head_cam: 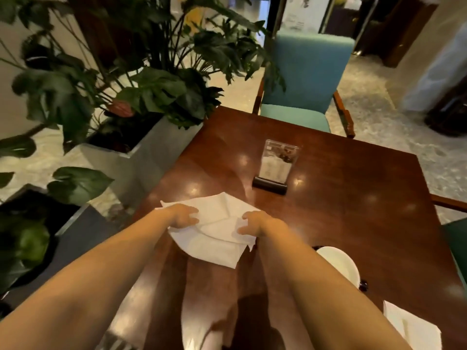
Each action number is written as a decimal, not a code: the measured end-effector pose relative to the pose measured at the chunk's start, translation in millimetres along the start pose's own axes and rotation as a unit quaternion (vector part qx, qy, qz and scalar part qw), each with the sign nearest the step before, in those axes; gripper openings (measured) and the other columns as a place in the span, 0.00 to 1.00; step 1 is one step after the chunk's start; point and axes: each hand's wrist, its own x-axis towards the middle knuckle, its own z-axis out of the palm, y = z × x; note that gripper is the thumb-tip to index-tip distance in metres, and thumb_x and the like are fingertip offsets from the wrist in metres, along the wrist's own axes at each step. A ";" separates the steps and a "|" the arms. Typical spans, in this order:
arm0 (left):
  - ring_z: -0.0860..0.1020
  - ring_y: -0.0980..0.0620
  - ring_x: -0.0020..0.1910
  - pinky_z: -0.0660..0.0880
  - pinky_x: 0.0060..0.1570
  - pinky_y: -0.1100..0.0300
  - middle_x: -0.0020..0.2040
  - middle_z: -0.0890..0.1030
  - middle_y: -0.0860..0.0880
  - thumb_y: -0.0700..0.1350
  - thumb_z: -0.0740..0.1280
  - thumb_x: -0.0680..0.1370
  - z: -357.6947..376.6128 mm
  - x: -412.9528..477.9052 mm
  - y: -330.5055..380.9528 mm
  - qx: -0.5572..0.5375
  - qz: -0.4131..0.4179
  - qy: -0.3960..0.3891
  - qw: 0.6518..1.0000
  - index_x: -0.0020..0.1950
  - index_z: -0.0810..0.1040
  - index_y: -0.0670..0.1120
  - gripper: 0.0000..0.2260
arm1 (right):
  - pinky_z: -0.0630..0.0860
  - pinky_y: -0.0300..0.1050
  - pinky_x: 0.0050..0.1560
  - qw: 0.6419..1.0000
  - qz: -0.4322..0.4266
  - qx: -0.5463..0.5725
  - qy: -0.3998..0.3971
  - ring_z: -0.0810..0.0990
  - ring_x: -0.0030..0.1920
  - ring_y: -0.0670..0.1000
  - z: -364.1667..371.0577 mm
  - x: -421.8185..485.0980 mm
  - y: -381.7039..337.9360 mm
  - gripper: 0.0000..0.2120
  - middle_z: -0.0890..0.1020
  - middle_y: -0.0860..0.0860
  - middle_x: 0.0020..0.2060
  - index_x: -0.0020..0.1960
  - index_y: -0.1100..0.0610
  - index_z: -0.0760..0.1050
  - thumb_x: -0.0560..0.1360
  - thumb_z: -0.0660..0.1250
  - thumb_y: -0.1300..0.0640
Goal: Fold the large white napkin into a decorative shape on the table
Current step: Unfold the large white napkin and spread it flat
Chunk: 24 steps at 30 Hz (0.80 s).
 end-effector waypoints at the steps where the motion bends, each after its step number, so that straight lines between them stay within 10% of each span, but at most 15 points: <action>1: 0.59 0.45 0.74 0.54 0.73 0.52 0.76 0.60 0.46 0.53 0.56 0.81 12.1 2.3 -4.8 -0.009 -0.001 0.003 1.000 0.75 0.58 0.48 0.24 | 0.65 0.52 0.69 1.000 -0.013 -0.014 0.003 0.65 0.70 0.60 10.1 1.6 -4.4 0.31 0.65 0.58 0.72 0.73 0.59 0.60 0.76 0.63 0.45; 16: 0.76 0.49 0.49 0.74 0.52 0.51 0.48 0.82 0.48 0.42 0.62 0.75 51.2 -0.9 -3.5 -0.114 0.054 0.184 0.975 0.47 0.81 0.44 0.08 | 0.73 0.51 0.58 0.990 0.007 0.087 0.110 0.74 0.61 0.60 49.5 11.6 -1.3 0.20 0.73 0.58 0.64 0.70 0.55 0.64 0.78 0.57 0.61; 24: 0.77 0.50 0.42 0.72 0.43 0.54 0.40 0.80 0.51 0.49 0.66 0.76 9.7 -12.6 18.0 -0.138 0.104 0.233 0.957 0.42 0.80 0.46 0.08 | 0.67 0.57 0.63 0.981 -0.046 0.090 0.165 0.65 0.66 0.59 16.1 -6.8 -4.6 0.24 0.72 0.55 0.66 0.69 0.54 0.67 0.77 0.61 0.44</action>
